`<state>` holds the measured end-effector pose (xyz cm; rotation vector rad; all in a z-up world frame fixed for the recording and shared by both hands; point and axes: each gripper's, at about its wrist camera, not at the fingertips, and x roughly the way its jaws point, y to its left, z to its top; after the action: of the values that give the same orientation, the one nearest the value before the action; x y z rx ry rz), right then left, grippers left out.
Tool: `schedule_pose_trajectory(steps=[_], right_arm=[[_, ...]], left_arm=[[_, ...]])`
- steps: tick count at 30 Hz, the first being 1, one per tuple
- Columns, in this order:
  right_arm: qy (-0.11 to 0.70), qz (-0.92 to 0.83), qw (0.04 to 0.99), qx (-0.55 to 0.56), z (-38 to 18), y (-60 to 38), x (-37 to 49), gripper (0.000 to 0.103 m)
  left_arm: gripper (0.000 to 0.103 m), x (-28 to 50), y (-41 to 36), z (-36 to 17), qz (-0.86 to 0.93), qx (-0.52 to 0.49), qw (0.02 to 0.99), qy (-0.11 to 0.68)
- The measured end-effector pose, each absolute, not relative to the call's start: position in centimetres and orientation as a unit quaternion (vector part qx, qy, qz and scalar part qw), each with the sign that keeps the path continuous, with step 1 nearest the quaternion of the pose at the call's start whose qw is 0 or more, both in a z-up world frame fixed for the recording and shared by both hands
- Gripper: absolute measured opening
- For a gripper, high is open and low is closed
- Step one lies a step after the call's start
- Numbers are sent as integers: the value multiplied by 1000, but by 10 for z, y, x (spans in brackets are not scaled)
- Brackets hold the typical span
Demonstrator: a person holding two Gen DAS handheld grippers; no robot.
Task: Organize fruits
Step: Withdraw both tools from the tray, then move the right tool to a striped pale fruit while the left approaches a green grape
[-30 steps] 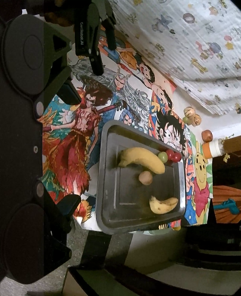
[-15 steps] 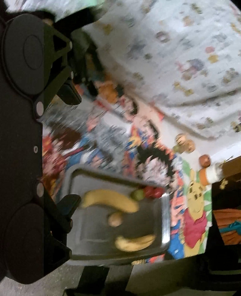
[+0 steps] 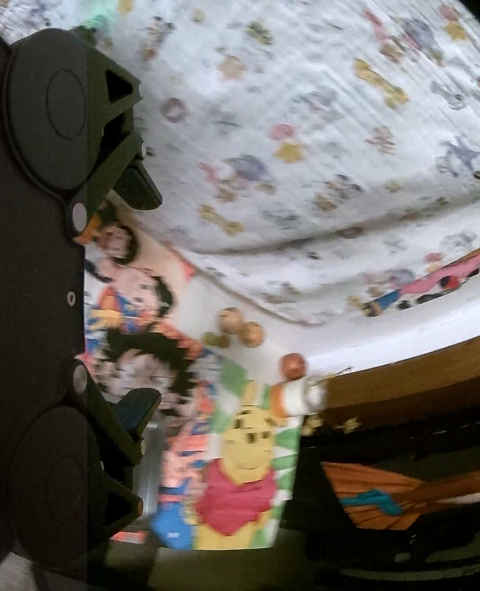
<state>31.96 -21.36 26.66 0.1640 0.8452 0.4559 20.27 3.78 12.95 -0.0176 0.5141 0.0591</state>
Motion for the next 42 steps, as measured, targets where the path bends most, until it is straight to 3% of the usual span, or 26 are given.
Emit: schedule_pose_trajectory(steps=[6, 15, 29, 42], right_arm=[[379, 223, 896, 51, 270, -202, 380, 102], [370, 258, 892, 16, 214, -186, 450, 102], [387, 276, 878, 52, 119, -188, 521, 102], [420, 261, 861, 118, 67, -190, 590, 98]], left_arm=[[103, 237, 26, 119, 21, -8, 965, 260], [103, 288, 3, 88, 17, 23, 964, 266], [103, 362, -19, 49, -1, 41, 960, 276], [103, 411, -24, 28, 9, 62, 961, 271]])
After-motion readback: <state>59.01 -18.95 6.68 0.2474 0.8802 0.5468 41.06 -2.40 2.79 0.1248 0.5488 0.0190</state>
